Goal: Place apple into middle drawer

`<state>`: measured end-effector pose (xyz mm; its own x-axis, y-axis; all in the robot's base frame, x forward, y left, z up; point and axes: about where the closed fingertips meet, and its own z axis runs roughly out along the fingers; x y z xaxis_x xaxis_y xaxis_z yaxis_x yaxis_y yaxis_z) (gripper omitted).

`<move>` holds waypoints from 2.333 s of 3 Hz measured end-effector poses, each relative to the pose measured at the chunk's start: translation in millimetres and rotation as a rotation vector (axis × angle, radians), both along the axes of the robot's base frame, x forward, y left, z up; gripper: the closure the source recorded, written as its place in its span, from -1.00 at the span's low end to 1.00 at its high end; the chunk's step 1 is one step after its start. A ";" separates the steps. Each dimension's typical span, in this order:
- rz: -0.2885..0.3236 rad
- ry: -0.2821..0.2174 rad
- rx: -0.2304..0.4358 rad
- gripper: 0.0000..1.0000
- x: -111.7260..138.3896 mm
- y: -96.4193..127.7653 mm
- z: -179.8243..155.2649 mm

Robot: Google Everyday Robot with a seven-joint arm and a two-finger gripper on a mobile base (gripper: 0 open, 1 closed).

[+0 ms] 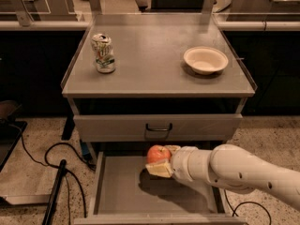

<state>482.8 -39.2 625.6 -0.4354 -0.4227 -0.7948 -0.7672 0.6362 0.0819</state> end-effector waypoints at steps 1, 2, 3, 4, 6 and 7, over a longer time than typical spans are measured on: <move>0.002 0.006 -0.002 1.00 0.3 1.1 -4.4; -0.015 0.035 0.053 1.00 -6.5 3.4 -21.7; -0.050 0.097 0.136 1.00 -17.8 6.0 -62.5; -0.080 0.148 0.181 1.00 -24.1 6.8 -96.0; -0.099 0.198 0.219 1.00 -27.5 9.2 -121.3; -0.116 0.230 0.226 1.00 -23.4 8.7 -143.3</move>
Offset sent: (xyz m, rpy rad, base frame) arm -0.0176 0.0040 -0.0519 0.1494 0.0870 -0.0524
